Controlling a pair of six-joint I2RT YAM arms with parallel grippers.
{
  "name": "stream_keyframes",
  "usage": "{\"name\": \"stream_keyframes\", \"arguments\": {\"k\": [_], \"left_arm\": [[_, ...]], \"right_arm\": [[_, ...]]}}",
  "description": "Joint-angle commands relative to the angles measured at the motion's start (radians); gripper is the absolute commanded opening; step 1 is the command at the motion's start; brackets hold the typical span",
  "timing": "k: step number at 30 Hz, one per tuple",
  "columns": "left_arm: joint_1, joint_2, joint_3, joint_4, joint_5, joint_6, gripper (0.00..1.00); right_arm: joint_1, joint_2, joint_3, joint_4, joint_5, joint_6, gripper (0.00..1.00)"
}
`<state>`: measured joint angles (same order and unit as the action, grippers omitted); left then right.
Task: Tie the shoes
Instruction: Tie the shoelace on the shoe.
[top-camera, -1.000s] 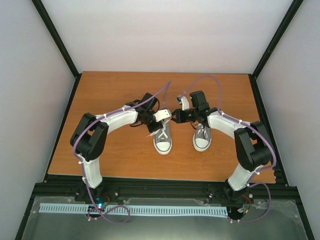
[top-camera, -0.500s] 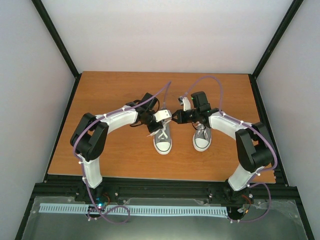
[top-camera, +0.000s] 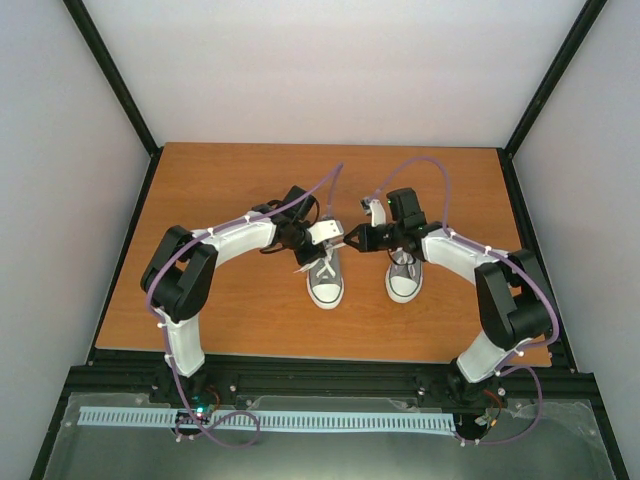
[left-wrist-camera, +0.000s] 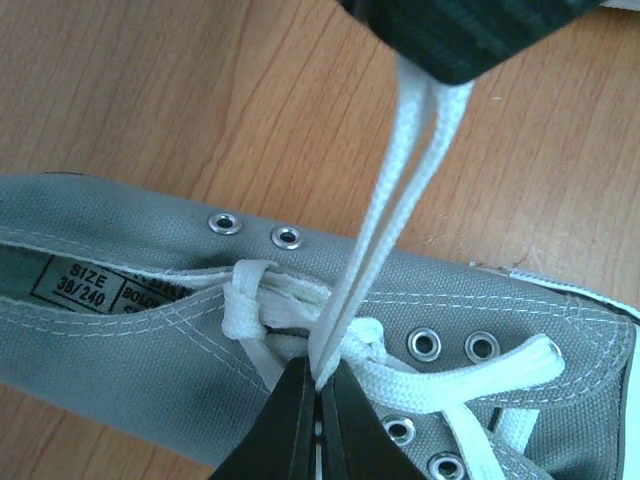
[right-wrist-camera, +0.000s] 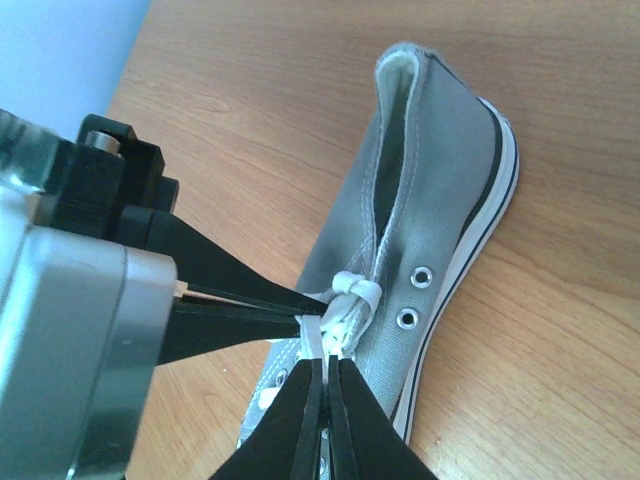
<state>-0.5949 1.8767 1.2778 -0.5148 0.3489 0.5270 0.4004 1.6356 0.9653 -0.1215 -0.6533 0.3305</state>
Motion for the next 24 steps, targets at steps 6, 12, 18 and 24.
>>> {"name": "stream_keyframes", "arguments": {"k": [6, 12, 18, 24], "left_arm": [[0.0, 0.037, -0.002, -0.084, 0.008, 0.035, 0.01], [0.005, -0.015, 0.123, -0.236, 0.052, 0.098, 0.55], [0.091, -0.046, 0.219, -0.424, 0.097, 0.252, 0.67], [0.164, -0.031, 0.127, -0.422, 0.02, 0.39, 0.65]], "right_arm": [[-0.014, 0.012, -0.036, 0.054, 0.001, 0.006, 0.03], [-0.014, 0.057, -0.011, 0.07, -0.037, 0.006, 0.03], [-0.012, 0.073, 0.023, 0.029, -0.032, -0.019, 0.19], [-0.014, 0.033, 0.053, -0.062, 0.059, -0.071, 0.37]]}}
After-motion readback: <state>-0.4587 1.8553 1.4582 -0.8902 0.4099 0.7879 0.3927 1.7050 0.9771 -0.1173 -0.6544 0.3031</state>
